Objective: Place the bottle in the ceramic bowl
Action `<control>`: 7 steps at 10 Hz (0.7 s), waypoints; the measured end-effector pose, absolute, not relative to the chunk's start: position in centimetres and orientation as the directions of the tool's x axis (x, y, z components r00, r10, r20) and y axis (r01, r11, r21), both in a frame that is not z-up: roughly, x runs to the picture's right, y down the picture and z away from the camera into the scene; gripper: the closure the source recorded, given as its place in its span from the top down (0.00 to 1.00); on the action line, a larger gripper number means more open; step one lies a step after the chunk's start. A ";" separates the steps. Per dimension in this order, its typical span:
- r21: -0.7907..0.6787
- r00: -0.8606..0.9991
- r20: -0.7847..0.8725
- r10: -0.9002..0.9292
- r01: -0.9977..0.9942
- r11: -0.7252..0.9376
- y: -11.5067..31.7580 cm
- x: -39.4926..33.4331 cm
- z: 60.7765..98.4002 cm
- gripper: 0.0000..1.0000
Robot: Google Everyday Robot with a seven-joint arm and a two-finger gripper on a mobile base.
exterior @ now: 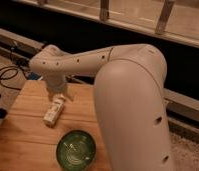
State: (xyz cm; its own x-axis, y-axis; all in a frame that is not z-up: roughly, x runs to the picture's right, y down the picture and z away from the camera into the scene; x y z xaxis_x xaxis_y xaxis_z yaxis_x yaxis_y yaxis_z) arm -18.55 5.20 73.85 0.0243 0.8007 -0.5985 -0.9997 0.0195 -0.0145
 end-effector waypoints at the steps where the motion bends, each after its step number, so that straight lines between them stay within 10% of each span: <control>1: -0.013 0.025 -0.600 0.800 -1.000 0.022 5.3 -18.5 73.9 0.65; 7: -0.064 0.090 -0.629 0.772 -0.996 0.063 8.1 -17.6 74.4 0.65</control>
State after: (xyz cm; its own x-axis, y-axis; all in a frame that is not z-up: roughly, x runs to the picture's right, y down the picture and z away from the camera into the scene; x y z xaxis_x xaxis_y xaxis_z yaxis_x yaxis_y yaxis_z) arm -17.59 8.11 74.40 0.0896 0.7724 -0.6288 -0.9959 0.0632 -0.0643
